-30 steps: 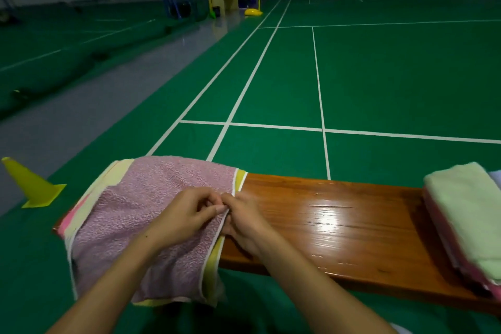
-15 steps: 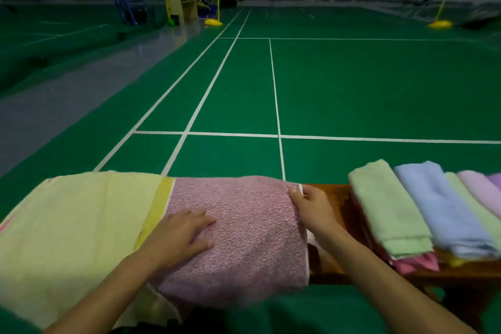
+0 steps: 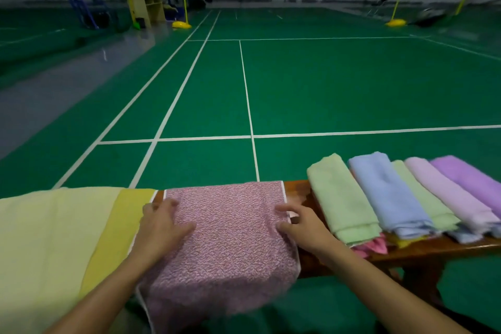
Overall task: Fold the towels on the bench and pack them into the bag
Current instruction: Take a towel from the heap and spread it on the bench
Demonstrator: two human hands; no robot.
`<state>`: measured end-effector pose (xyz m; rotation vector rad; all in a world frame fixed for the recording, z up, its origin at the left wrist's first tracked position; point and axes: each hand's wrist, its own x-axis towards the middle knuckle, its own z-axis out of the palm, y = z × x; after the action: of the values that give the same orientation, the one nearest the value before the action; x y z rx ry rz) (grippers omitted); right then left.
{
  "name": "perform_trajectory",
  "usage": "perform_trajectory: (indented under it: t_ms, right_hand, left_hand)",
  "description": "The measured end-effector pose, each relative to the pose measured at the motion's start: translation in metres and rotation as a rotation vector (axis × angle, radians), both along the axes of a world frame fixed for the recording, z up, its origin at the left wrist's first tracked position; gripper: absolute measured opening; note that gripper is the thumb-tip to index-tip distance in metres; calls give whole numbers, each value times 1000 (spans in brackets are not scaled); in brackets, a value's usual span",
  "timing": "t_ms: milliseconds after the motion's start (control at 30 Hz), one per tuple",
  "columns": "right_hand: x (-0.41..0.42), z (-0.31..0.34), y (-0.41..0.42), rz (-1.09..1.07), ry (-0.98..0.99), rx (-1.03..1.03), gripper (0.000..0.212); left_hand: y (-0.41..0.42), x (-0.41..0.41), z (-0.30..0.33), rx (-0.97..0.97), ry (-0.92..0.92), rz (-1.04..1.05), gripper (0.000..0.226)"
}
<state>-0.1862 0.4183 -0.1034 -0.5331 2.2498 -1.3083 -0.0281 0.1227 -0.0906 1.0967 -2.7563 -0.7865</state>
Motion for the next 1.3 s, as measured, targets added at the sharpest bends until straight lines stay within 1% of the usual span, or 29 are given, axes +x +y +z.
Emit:
perform_trajectory:
  t_ms: [67,133,167,200,233,300,400,500,600,700,800,900,1000,1067,1167,1233,1300]
  right_hand:
    - [0,5,-2,-7,-59,-52,43]
    - [0,8,-4,-18,-72,-83,36]
    - [-1,10,-5,-32,-73,-93,32]
    - [-1,13,-5,-36,-79,-110,28]
    - [-2,14,-5,-45,-92,-136,25]
    - [-2,23,-6,-47,-90,-186,22]
    - [-2,48,0,-56,38,-205,24]
    - [-12,64,8,-108,45,-291,28]
    - [-25,79,14,-142,26,-357,39]
    - [-33,97,14,-158,97,-376,49]
    - [-37,115,12,-196,301,-296,53]
    - [-34,134,10,-242,511,-189,56]
    - [-29,148,7,-232,650,-107,63]
    - [-28,156,6,-221,701,-73,64]
    - [-26,168,4,-215,759,-53,59]
    - [-24,173,2,-242,801,-48,55]
    - [-24,179,3,-283,842,-67,46]
  left_hand:
    - [-13,-1,10,262,79,46,66]
    - [-23,5,18,546,84,51,53]
    - [-27,9,22,656,93,39,47]
    - [-31,12,26,705,120,20,40]
    - [-34,15,30,692,165,-8,33]
    - [-37,19,39,604,270,-49,23]
    - [-43,23,51,575,422,-27,20]
    - [-53,24,69,605,521,5,30]
    - [-59,23,94,659,562,-83,45]
    - [-58,19,117,559,557,-170,47]
    - [-52,13,134,380,614,-186,39]
    - [-43,6,145,208,704,-136,28]
    - [-39,0,152,99,775,-59,21]
    - [-38,-1,155,36,806,-23,20]
    - [-36,1,163,14,843,-1,20]
    - [-35,3,167,50,879,-7,19]
    - [-37,5,169,112,920,-5,15]
